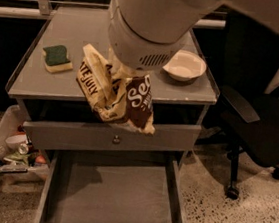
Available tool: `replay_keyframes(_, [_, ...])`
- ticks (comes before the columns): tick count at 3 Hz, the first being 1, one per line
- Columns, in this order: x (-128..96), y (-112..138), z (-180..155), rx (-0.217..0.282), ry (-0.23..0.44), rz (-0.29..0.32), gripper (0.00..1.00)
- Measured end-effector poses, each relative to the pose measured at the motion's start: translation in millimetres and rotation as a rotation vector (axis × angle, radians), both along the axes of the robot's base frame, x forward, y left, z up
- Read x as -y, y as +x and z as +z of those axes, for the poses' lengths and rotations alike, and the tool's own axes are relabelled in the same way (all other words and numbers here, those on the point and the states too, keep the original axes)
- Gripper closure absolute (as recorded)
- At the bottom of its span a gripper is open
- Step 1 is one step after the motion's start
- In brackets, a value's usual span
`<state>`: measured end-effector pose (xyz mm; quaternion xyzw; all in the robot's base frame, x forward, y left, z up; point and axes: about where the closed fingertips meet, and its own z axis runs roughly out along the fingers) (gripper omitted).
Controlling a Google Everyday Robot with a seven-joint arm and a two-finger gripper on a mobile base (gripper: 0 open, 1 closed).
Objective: Pick brown chip bag from middle drawer and place on counter
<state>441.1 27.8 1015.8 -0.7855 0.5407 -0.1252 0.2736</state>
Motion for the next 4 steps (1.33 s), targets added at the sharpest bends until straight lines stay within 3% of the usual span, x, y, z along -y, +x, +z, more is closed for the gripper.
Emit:
replay_keyframes(2, [0.0,0.0,0.3,0.001,0.0,0.0,1.0])
replay_keyframes(3, [1.5,23.1,25.9,0.039,-0.001,-0.001,1.0])
replay_keyframes(4, [7.0,68.1,61.5,0.086,-0.031,0.0,1.0])
